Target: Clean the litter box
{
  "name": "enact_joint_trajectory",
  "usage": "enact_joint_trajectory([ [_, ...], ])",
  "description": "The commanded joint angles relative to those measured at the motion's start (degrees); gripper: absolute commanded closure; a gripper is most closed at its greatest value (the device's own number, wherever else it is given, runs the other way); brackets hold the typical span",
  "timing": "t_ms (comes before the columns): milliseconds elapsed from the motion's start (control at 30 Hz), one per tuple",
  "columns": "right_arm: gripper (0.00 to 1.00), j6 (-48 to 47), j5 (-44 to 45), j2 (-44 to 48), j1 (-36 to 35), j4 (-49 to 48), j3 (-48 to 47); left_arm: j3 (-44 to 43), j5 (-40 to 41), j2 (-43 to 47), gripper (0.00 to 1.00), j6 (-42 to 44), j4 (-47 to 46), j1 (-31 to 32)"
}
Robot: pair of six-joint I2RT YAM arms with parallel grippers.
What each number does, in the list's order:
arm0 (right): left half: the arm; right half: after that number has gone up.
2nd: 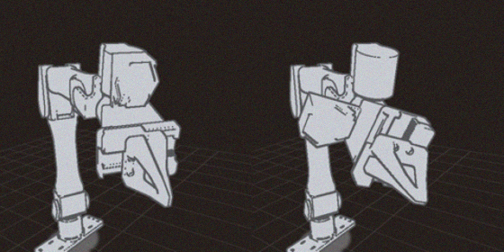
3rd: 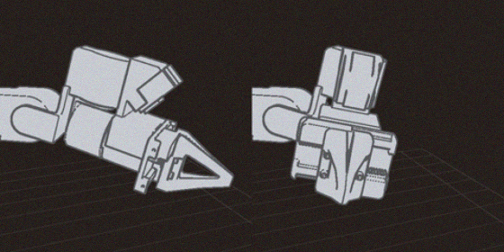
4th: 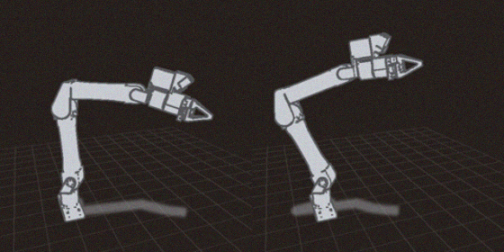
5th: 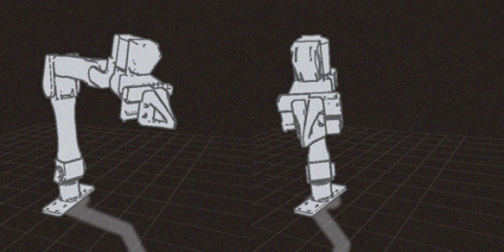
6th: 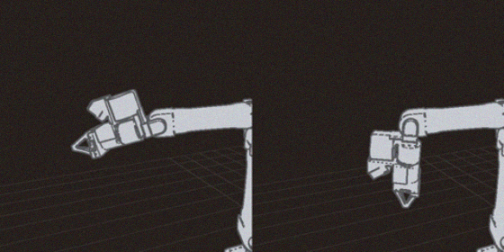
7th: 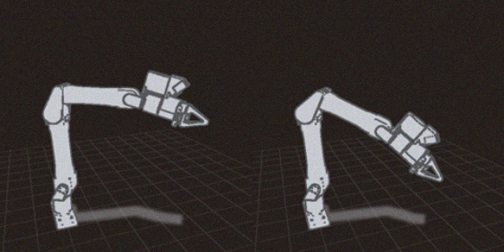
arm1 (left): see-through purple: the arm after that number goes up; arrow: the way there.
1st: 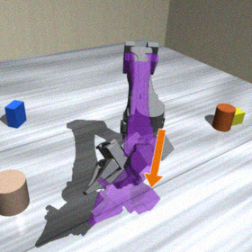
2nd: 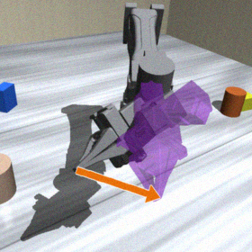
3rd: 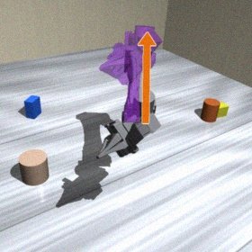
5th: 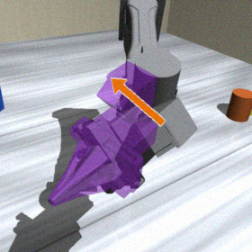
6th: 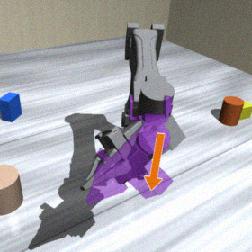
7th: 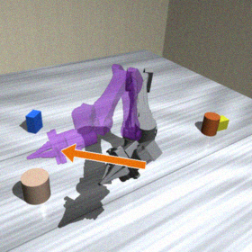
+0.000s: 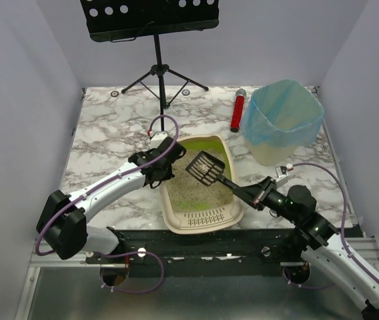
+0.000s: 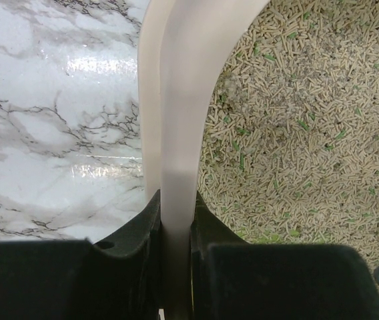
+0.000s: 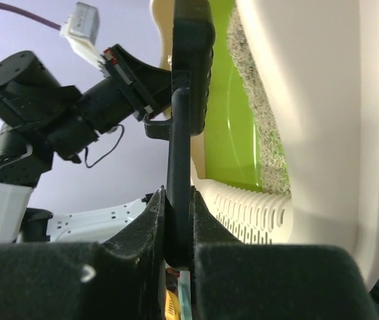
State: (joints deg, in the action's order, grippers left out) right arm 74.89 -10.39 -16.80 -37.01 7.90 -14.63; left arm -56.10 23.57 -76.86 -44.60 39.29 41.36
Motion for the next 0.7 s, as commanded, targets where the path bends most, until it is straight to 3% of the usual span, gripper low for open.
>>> enact_joint_trajectory([
  [0,0.99,-0.45,-1.11,-1.84,-0.08,1.26,-0.67,-1.38,0.51,3.12,0.96,-0.93,-8.09,-0.23],
  [33,0.99,-1.49,-3.12,-1.92,-0.08,-6.94,2.04,-1.38,0.6,3.12,0.96,-0.93,-8.26,-0.14],
  [100,0.99,-0.28,-8.06,-3.41,-0.08,-10.97,2.85,-1.21,0.77,3.03,0.97,-0.75,-8.44,-0.23],
  [200,0.99,1.22,-1.75,-1.41,-0.08,-4.31,1.63,-1.47,0.07,2.77,0.97,-0.75,-8.35,-0.23],
  [300,0.99,-2.99,-2.97,0.18,-0.08,-3.44,-0.81,-1.3,0.42,3.03,0.97,-0.75,-8.44,-0.23],
  [367,0.99,-2.12,4.27,2.02,-0.08,6.11,-3.37,-1.21,0.42,3.12,0.97,-0.66,-8.53,-0.23],
  [433,0.99,-2.99,4.51,4.39,-0.08,3.64,-2.95,-1.3,-0.01,3.12,0.97,-0.58,-8.61,-0.23],
  [533,0.99,-2.65,-2.52,1.61,-0.08,1.32,-3.11,-0.95,-0.37,3.03,0.97,-0.49,-9.31,-0.14],
  [600,0.99,-1.77,-1.57,-1.13,-0.08,4.31,-3.73,-1.12,-0.54,2.51,0.97,-0.4,-9.32,-0.23],
  [667,0.99,-0.8,-1.29,-0.17,-0.08,0.13,-1.46,-1.38,-0.63,2.33,0.97,-0.31,-8.88,-0.23],
])
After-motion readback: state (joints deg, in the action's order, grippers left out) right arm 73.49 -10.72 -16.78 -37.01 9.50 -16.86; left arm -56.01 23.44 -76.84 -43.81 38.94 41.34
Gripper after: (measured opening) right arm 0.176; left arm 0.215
